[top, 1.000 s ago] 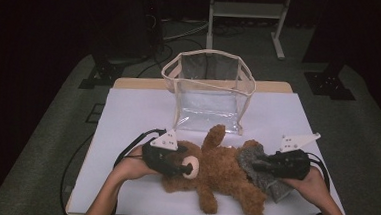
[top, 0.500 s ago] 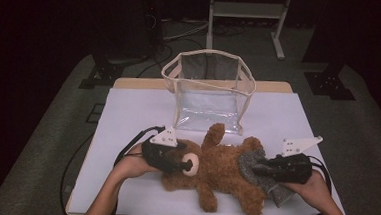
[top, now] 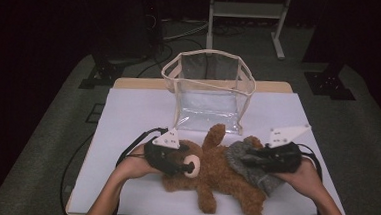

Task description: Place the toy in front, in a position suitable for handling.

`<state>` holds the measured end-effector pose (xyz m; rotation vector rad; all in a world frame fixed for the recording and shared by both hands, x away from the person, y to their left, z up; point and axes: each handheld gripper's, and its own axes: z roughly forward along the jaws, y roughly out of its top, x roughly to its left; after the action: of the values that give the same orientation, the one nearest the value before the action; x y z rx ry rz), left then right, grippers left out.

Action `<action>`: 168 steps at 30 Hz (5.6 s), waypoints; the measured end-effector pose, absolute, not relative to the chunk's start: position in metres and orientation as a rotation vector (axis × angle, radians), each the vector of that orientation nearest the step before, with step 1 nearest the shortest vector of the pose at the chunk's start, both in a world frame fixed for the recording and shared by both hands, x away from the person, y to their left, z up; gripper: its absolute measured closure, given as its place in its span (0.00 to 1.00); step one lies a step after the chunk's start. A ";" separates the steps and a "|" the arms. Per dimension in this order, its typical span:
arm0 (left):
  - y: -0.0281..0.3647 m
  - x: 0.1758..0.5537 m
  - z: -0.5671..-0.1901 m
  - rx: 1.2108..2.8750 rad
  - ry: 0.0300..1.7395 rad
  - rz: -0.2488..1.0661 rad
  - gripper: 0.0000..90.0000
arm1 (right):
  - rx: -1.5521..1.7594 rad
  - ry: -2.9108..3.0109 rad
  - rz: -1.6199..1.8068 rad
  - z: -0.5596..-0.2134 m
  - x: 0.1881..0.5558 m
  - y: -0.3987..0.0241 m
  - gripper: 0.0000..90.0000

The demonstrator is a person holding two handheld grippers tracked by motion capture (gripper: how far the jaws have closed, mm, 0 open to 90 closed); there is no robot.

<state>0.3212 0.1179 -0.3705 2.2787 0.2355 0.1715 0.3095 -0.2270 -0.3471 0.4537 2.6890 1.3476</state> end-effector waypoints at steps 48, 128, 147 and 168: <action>0.119 0.316 -0.378 2.330 0.275 0.251 0.46 | 0.504 2.699 1.227 -0.345 0.288 -0.198 0.82; 0.131 0.330 -0.394 2.237 0.354 0.218 0.57 | 0.372 2.759 1.057 -0.363 0.312 -0.133 0.82; 0.129 0.325 -0.392 2.222 0.349 0.232 0.52 | 0.351 2.789 1.021 -0.348 0.317 -0.131 0.82; 0.124 0.317 -0.393 2.243 0.227 0.235 0.54 | 0.469 2.855 1.136 -0.342 0.358 -0.135 0.82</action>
<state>0.3174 0.1241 -0.3933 2.2431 0.2272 0.2346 0.3580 -0.1349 -0.3421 0.4685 2.8548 1.1361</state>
